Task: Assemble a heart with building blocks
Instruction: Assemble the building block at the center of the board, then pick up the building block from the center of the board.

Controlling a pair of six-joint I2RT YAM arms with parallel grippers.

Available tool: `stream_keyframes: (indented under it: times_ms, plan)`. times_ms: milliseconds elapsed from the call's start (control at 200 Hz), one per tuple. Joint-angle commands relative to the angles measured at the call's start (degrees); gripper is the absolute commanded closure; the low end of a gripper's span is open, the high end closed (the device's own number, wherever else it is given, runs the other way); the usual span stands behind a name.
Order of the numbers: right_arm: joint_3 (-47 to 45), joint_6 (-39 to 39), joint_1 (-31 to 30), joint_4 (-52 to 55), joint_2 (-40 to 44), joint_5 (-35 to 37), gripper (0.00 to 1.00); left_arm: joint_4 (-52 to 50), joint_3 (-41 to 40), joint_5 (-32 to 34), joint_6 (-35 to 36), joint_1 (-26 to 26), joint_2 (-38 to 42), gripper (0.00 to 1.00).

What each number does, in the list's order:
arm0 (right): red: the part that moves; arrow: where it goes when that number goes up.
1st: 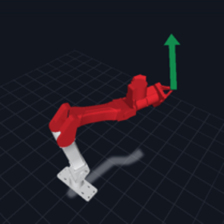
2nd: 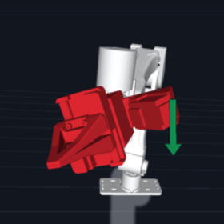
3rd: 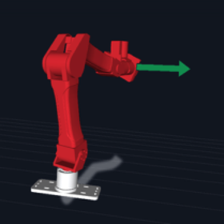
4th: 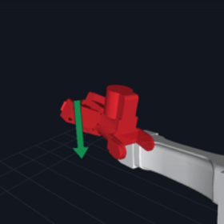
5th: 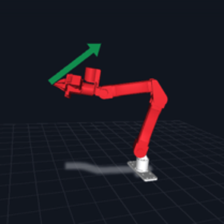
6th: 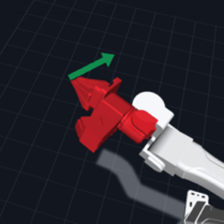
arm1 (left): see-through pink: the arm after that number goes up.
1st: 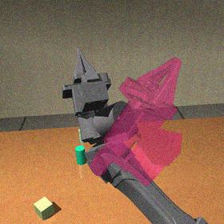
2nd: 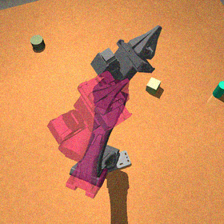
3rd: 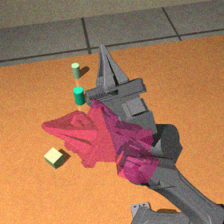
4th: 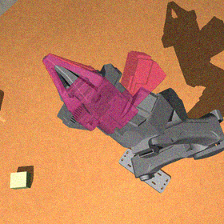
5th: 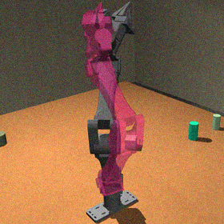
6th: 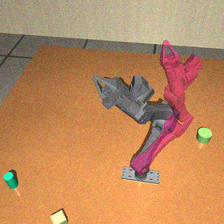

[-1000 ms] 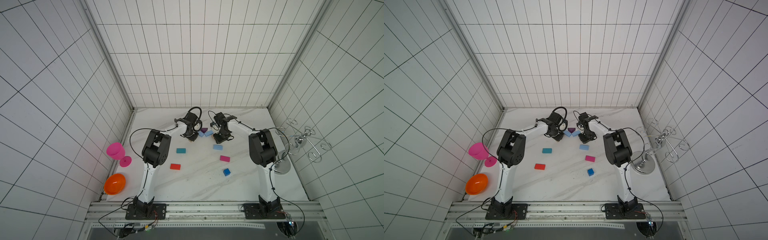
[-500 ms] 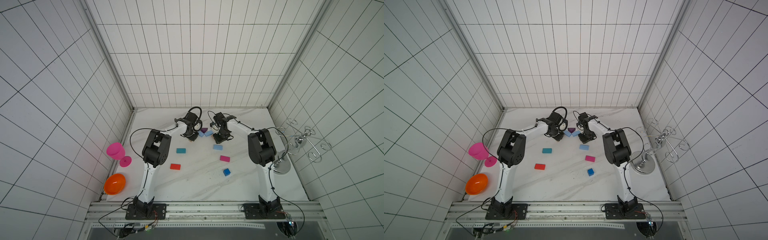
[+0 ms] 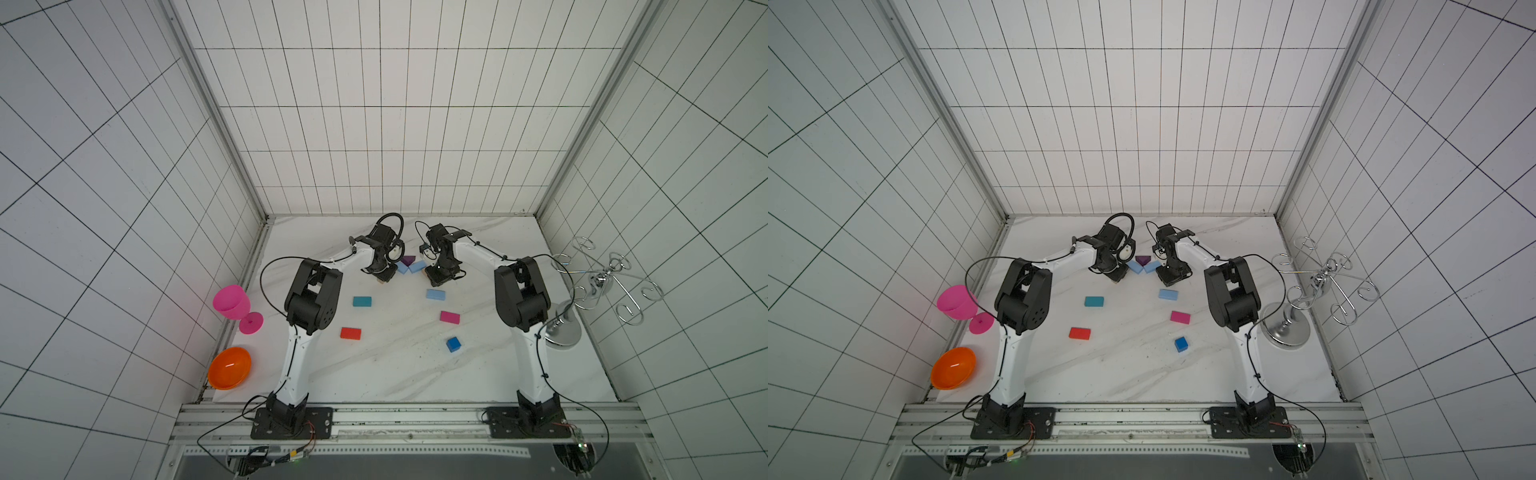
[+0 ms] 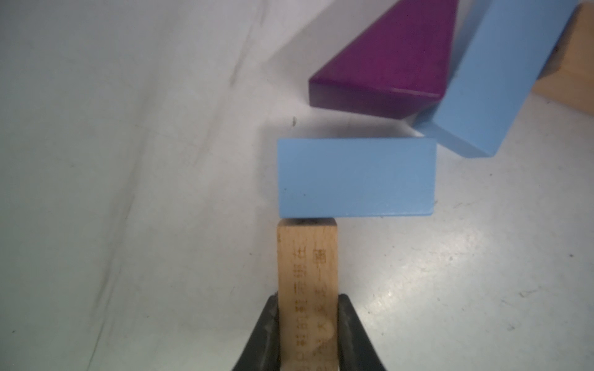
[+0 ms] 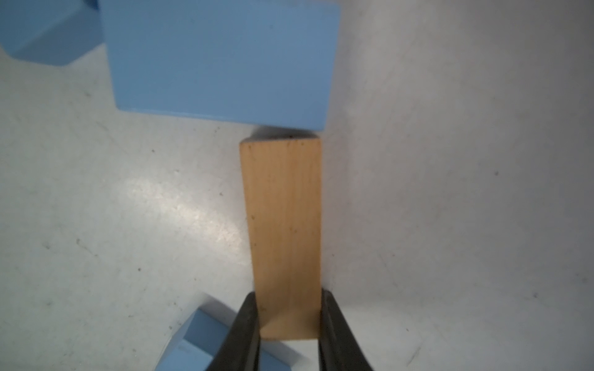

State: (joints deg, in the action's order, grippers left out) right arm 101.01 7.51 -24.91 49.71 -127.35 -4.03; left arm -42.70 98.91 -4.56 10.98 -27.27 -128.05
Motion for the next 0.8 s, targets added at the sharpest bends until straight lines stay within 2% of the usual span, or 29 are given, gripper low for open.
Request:
stream_keyframes:
  times_ms: [0,305,425,485,660,770,795]
  plan:
    - [2.42,-0.04,-0.32,1.35,-1.67,-1.04,0.97,-0.06,1.54,-0.64,0.72,0.2,-1.94,0.75]
    - [2.64,-0.04,-0.32,1.7,-1.91,-1.15,0.97,-0.02,1.7,-0.73,0.71,0.2,-2.12,0.75]
    - [2.25,-0.04,-0.32,1.87,-1.85,-1.33,0.91,-0.19,1.56,-0.56,0.79,0.16,-2.07,0.73]
    - [2.09,-0.23,-0.32,1.96,-1.83,-1.09,0.84,-0.2,1.46,-0.54,0.77,0.15,-1.94,0.68]
    - [1.38,-0.55,-0.23,2.38,-1.61,-1.2,0.62,-0.19,0.85,-0.45,0.84,0.11,-1.46,0.46]
    - [0.99,-0.74,-0.23,2.41,-1.34,-1.33,0.39,-0.2,0.34,-0.37,0.86,0.2,-1.03,0.31]
    - [0.96,-0.75,-0.19,2.43,-1.24,-1.33,0.3,-0.19,0.25,-0.3,0.84,0.21,-0.84,0.28]
